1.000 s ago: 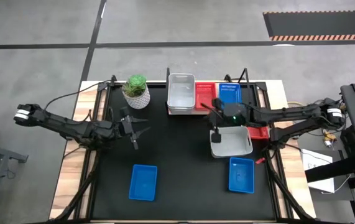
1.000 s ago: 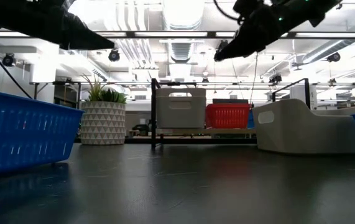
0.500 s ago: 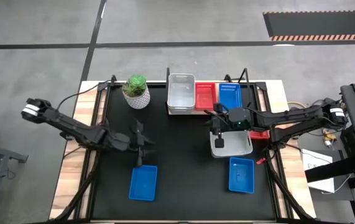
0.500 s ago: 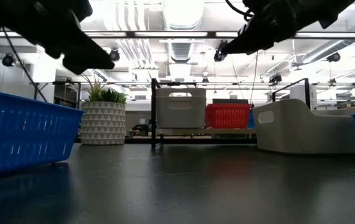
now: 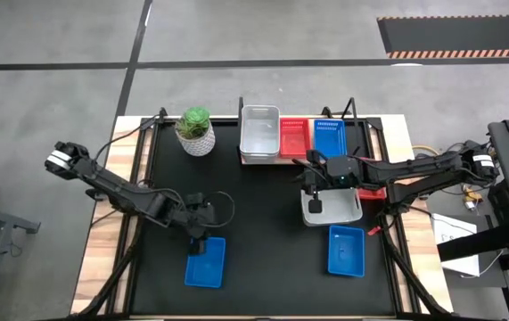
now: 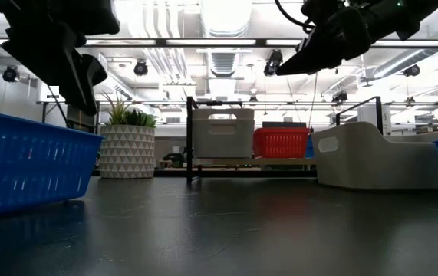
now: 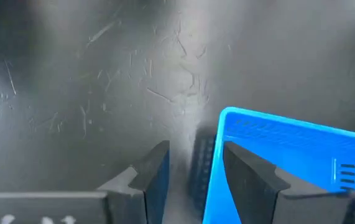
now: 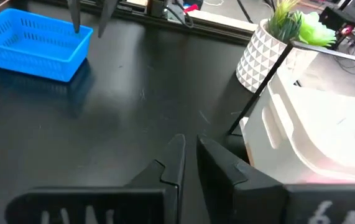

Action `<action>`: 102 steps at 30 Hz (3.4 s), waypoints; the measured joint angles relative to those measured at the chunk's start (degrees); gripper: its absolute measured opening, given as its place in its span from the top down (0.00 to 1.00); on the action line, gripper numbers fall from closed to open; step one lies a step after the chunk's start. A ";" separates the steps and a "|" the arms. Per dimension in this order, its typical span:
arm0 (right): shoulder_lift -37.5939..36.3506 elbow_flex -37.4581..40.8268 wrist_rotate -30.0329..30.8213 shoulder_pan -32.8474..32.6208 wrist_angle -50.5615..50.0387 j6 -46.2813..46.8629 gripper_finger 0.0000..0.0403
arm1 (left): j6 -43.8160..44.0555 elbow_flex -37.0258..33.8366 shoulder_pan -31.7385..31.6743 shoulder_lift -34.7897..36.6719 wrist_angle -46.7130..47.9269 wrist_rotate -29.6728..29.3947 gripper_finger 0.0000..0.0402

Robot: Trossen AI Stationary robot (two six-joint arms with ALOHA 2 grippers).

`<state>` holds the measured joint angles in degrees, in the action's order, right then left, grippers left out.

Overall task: Stack baskets on shelf by color
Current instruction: Stack the left blue bin on the blue bin on the shelf

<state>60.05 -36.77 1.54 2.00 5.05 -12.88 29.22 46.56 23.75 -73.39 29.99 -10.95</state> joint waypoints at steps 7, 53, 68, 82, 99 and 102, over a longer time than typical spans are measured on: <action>0.00 0.04 0.00 0.00 -0.02 0.53 0.92 | 0.88 -1.48 0.06 0.06 0.04 5.68 0.67; 0.04 10.42 -0.52 0.00 19.97 -0.26 0.92 | -9.67 -1.57 -14.96 -6.29 -0.94 -4.12 0.97; 0.04 10.94 -0.52 -1.05 19.00 3.30 0.92 | -7.16 -1.81 -24.17 -6.38 -3.94 -2.87 0.94; 0.04 9.45 -0.48 -4.32 19.71 4.36 0.92 | -14.82 -1.59 -24.17 -4.09 -3.74 -2.86 0.71; 19.90 -9.08 -6.15 -6.75 15.70 -0.15 0.88 | -41.65 -15.50 -19.52 13.38 -33.97 1.50 0.71; 22.37 -13.62 -6.49 -6.75 10.07 0.31 0.82 | -41.60 -19.31 -19.54 17.04 -37.45 1.45 0.71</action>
<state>82.42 -50.38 -4.95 -4.75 15.11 -12.58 -12.38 27.25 4.21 -56.35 -7.46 -9.50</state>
